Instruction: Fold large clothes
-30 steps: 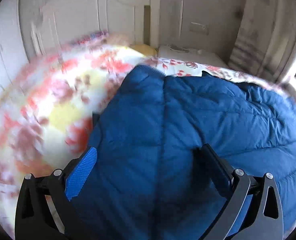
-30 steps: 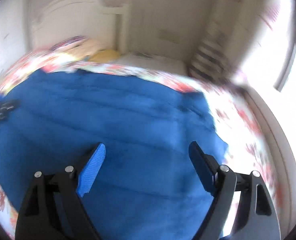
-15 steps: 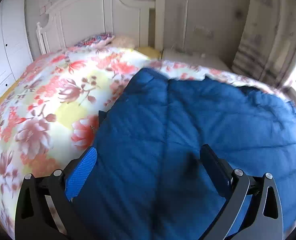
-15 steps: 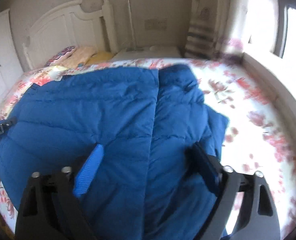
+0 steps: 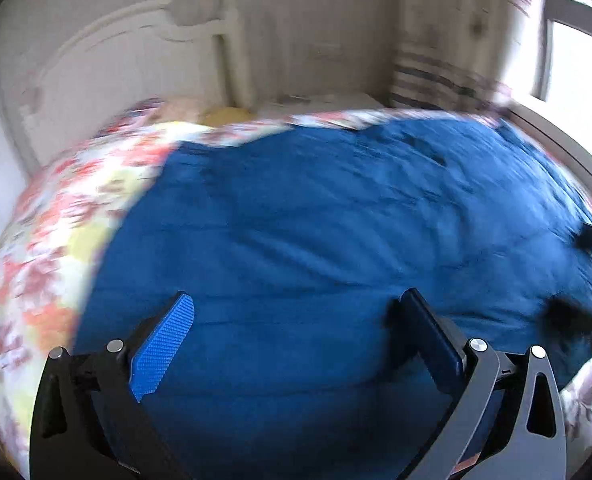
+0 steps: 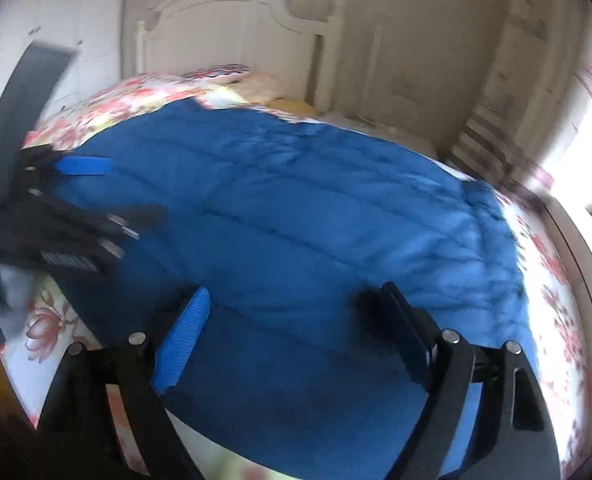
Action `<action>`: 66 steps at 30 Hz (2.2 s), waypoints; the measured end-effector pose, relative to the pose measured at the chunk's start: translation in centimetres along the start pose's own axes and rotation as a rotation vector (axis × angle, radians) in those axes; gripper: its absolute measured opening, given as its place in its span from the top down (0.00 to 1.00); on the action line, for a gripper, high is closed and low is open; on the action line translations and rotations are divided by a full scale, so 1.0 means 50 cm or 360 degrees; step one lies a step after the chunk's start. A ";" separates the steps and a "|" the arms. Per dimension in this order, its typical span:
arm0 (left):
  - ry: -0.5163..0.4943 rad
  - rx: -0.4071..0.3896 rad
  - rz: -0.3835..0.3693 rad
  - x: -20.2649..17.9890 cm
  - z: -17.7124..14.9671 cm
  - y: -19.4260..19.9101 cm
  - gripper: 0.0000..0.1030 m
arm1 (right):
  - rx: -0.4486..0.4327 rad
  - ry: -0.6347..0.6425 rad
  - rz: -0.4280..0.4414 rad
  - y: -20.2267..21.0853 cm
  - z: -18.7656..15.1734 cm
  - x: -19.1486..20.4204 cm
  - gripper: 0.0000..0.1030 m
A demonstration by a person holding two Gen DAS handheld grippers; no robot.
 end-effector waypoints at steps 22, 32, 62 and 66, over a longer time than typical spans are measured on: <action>0.0158 0.0125 0.0123 0.109 -0.032 -0.066 0.04 | -0.0036 -0.0447 -0.0025 0.034 -0.082 -0.150 0.09; 0.0166 0.0125 0.0113 0.108 -0.035 -0.063 0.04 | -0.0292 -0.0817 0.0189 0.187 -0.143 -0.124 0.09; -0.0064 -0.0023 -0.0027 -0.059 0.098 0.065 0.04 | -0.0914 -0.1401 0.0512 0.135 -0.164 -0.254 0.75; -0.0333 -0.0009 -0.0119 -0.210 0.038 0.075 0.04 | -0.0973 -0.1361 0.0480 0.183 -0.166 -0.263 0.75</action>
Point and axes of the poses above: each gripper's, at about its wrist camera, not at the fingertips, and y roughly against the way its jaws point, x to its left, z to its top, the point moved 4 cm from there along -y, roughly the way its jaws point, and after that the axes turned 13 degrees about z, right-handed, at the moved point
